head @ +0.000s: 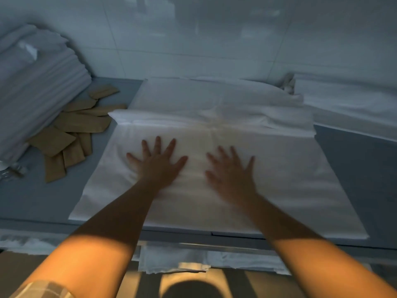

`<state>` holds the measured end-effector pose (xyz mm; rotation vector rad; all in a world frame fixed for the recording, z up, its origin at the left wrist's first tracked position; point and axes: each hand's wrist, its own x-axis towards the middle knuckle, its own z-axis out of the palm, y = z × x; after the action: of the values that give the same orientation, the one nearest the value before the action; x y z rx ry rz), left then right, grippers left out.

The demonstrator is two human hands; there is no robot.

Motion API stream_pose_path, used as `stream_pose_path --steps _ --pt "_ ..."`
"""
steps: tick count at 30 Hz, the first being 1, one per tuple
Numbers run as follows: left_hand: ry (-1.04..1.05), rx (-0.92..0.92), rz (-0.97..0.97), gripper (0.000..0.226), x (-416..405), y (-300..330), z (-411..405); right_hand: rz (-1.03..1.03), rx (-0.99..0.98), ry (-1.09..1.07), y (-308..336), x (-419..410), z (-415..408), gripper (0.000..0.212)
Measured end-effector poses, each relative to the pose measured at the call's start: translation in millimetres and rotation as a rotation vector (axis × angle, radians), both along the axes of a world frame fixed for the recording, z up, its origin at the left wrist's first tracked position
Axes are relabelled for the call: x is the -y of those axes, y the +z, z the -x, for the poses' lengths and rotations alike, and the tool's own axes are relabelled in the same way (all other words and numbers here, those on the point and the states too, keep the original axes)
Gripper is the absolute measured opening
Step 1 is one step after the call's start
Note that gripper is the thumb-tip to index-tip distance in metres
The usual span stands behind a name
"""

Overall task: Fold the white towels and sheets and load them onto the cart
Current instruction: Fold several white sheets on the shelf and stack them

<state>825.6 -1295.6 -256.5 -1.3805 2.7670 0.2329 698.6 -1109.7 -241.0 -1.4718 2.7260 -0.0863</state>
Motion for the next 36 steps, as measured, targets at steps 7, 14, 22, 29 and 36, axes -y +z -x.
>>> stream_pose_path --steps 7,14,22,29,36 --pt "-0.024 0.01 0.06 0.063 -6.6 10.2 -2.9 -0.093 0.009 -0.367 -4.9 -88.5 56.1 0.059" --pt "-0.463 -0.194 0.068 0.054 -139.7 16.5 63.8 -0.074 0.024 -0.392 -0.4 -107.9 59.7 0.057" --pt "-0.079 0.033 0.107 0.077 -45.6 0.0 -38.4 -0.102 0.033 -0.381 0.7 -109.8 62.7 0.055" --pt "0.005 0.014 0.088 0.058 -40.6 21.9 -41.4 0.052 0.088 -0.282 10.9 -51.5 17.8 0.05" --pt "-0.109 0.014 0.072 0.056 -58.3 5.6 -42.0 -0.066 -0.064 -0.188 -6.0 -55.4 17.3 0.057"
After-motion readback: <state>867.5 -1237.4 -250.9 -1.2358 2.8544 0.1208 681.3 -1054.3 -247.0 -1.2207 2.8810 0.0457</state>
